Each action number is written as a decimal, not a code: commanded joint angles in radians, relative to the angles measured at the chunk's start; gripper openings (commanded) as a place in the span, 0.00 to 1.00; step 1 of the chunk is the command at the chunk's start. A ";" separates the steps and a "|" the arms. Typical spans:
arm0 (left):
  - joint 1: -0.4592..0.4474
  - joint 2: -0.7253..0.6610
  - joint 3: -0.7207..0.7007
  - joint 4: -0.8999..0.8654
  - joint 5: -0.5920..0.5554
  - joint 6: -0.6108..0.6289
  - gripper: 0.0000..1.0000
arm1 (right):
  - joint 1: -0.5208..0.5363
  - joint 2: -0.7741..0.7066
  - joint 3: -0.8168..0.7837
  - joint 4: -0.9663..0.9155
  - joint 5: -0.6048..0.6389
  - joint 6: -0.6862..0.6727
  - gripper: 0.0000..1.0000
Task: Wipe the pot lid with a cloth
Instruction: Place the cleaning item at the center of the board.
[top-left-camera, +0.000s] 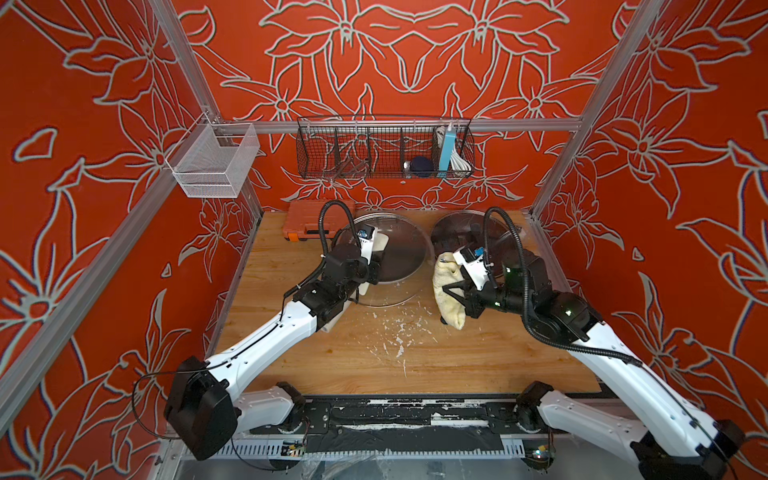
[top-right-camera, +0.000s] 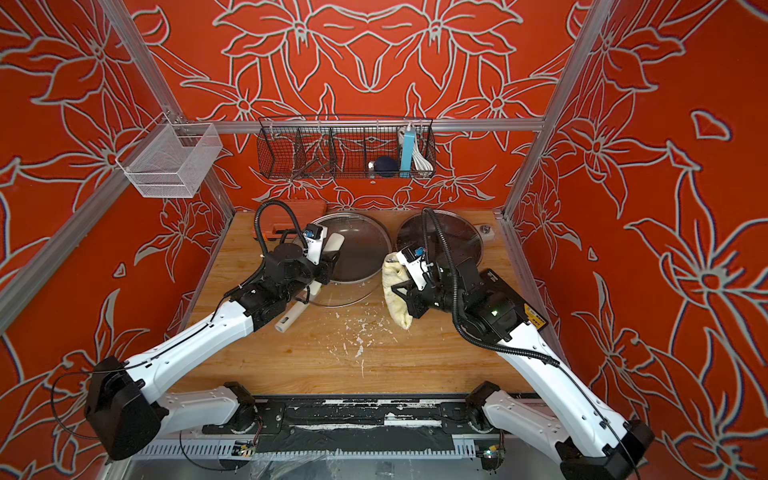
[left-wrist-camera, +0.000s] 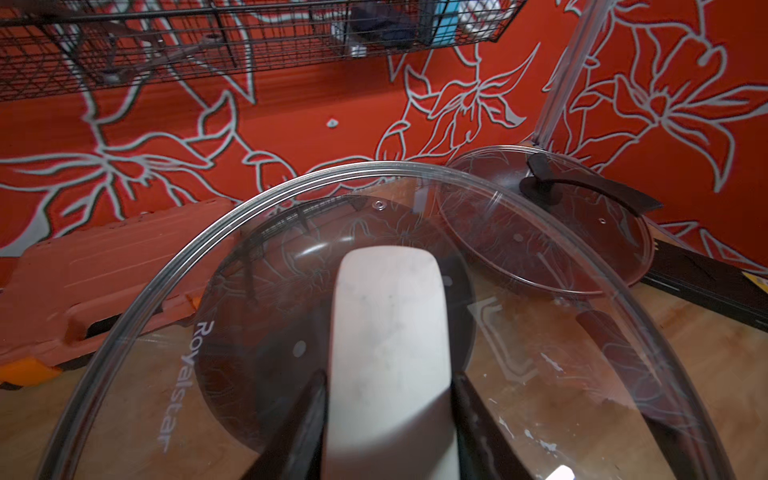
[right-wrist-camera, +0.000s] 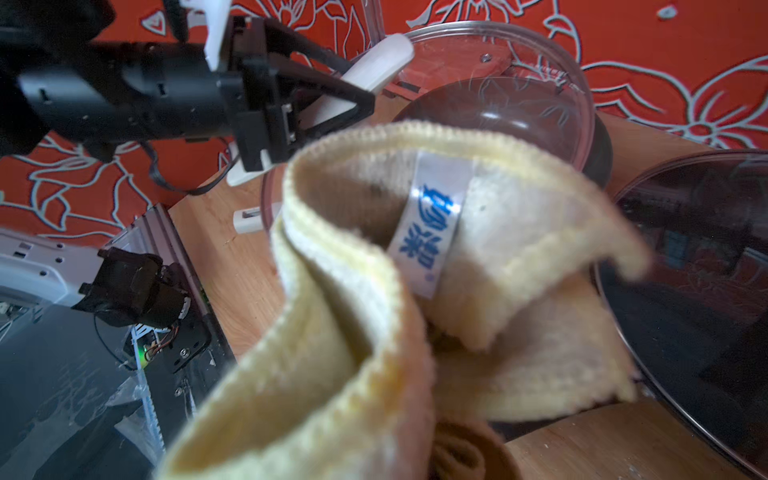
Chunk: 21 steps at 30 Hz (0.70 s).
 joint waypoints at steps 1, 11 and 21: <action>0.031 0.006 0.077 0.302 0.019 -0.010 0.00 | 0.034 0.017 -0.018 0.045 0.000 -0.017 0.00; 0.089 0.172 0.133 0.377 0.051 0.007 0.00 | 0.035 -0.005 -0.040 0.037 0.074 -0.024 0.00; 0.089 0.183 0.143 0.375 0.043 0.010 0.00 | 0.066 0.221 -0.126 0.196 -0.022 0.186 0.00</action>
